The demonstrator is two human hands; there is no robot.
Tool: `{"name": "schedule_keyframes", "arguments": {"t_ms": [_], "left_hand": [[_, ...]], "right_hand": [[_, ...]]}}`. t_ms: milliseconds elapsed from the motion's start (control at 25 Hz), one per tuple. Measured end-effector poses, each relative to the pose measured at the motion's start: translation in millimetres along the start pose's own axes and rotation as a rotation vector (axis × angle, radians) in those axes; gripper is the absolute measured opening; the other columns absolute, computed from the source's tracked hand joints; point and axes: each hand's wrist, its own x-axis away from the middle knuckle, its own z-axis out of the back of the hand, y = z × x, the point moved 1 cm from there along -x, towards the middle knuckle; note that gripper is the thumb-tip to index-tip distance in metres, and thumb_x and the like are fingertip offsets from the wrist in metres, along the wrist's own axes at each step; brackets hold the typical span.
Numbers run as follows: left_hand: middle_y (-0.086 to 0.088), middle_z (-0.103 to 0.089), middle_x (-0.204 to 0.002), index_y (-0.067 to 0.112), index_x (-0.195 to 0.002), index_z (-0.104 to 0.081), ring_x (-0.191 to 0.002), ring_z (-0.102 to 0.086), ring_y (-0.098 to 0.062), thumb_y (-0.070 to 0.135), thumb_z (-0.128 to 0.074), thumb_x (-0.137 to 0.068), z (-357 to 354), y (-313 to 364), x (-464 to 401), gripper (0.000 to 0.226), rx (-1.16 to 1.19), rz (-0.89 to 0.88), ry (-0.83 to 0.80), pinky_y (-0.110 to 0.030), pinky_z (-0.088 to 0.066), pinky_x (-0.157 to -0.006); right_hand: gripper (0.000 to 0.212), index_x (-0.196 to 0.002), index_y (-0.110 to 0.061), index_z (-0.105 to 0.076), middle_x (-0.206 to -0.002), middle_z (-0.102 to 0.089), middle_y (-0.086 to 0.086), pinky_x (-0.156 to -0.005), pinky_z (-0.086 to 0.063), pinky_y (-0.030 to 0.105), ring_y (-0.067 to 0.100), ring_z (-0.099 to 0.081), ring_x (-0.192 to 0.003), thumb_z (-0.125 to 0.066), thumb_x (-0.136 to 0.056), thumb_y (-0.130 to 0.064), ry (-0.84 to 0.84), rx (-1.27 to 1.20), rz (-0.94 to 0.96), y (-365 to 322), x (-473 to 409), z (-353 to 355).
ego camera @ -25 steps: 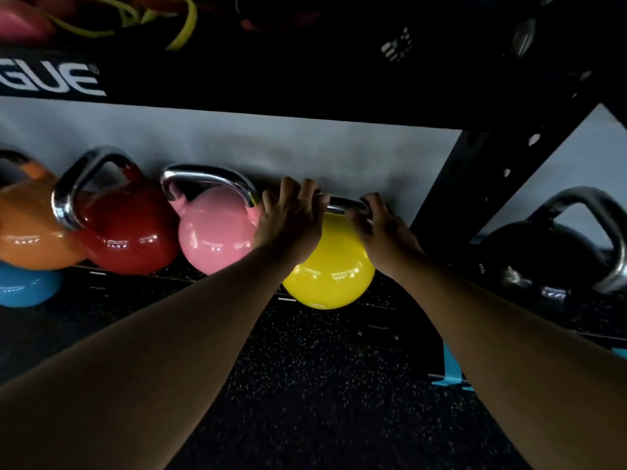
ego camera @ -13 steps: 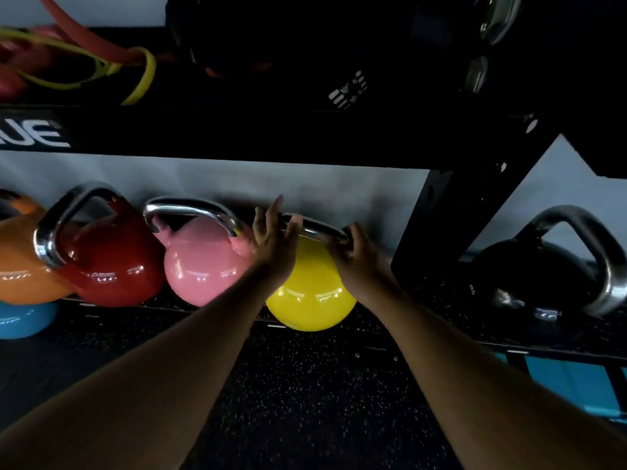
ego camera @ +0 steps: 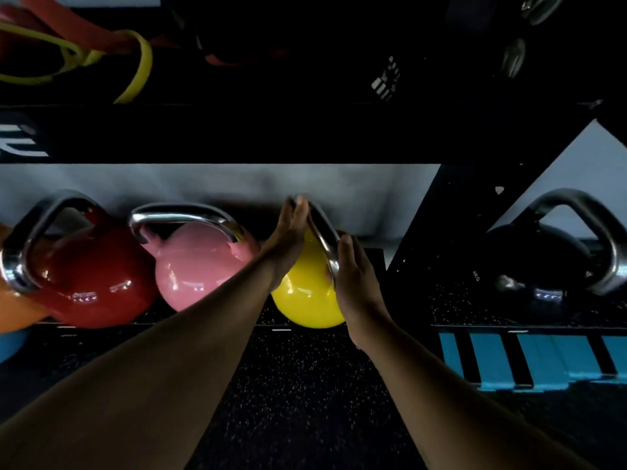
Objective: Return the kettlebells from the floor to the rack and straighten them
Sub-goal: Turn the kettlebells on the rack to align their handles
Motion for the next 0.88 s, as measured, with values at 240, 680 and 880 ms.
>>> {"name": "schedule_keyframes", "arguments": {"t_ms": [240,680,880], "left_hand": [[0.006,-0.015,-0.163,0.022,-0.155,-0.018,-0.149,-0.012,-0.007,0.046,-0.020,-0.104,-4.4,14.3,-17.4,0.056,0.038,-0.037,-0.048,-0.018,-0.009,-0.109],[-0.002,-0.031,-0.160,0.024,-0.152,-0.031,-0.147,-0.027,-0.017,0.057,-0.025,-0.099,0.6,8.0,-36.2,0.063,0.127,-0.005,-0.087,-0.041,-0.019,-0.122],[-0.001,-0.030,-0.160,0.025,-0.151,-0.034,-0.147,-0.026,-0.016,0.059,-0.025,-0.099,-0.1,12.4,-29.6,0.063,0.049,0.002,-0.104,-0.038,-0.018,-0.122]], "right_hand": [[0.043,-0.136,-0.023,-0.053,-0.122,-0.063,0.007,-0.058,-0.044,0.008,-0.006,-0.059,-0.074,-0.027,-0.104,-0.038,0.035,-0.170,-0.020,2.4,0.3,-19.6],[0.044,-0.145,-0.038,-0.038,-0.142,-0.053,0.004,-0.077,-0.046,0.017,0.012,-0.049,-0.111,-0.023,-0.104,-0.043,0.014,-0.261,0.041,5.9,-8.8,-45.0],[0.044,-0.146,-0.040,-0.036,-0.145,-0.051,0.000,-0.088,-0.048,0.023,0.021,-0.055,-0.120,-0.023,-0.104,-0.044,0.068,-0.270,0.077,7.9,-2.5,-49.5]]}}
